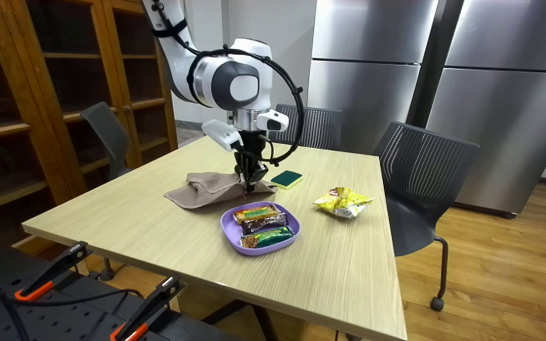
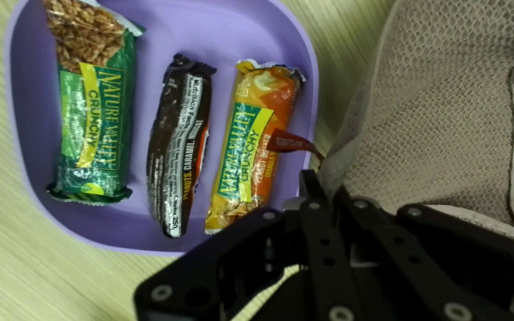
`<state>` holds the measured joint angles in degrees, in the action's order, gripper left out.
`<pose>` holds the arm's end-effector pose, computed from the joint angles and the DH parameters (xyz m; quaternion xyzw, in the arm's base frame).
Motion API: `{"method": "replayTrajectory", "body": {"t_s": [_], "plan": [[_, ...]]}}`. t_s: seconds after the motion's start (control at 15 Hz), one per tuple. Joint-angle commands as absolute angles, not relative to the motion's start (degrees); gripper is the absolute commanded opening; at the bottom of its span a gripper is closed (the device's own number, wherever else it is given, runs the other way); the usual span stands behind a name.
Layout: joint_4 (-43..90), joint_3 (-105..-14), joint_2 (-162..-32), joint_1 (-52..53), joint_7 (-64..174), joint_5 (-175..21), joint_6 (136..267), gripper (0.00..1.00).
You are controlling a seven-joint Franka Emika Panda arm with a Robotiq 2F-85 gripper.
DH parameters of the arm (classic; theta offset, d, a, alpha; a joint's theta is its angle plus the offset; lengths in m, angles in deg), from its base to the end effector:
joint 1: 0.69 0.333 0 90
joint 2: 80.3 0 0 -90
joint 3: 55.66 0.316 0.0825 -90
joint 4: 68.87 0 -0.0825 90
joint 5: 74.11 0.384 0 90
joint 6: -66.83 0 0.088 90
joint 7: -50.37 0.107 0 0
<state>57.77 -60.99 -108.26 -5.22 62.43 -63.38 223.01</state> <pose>0.5414 -0.1028 0.1586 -0.9633 0.2673 -0.0160 0.0177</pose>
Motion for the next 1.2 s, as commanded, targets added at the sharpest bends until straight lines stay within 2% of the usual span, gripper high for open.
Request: {"method": "replayTrajectory", "body": {"t_s": [0.0, 1.13], "plan": [[59.19, -61.17, -106.06, -7.64, 59.26, -63.43, 222.63, 0.01], [64.2, -62.46, -100.97, -14.06, 50.14, -63.58, 223.2, 0.01]]}}
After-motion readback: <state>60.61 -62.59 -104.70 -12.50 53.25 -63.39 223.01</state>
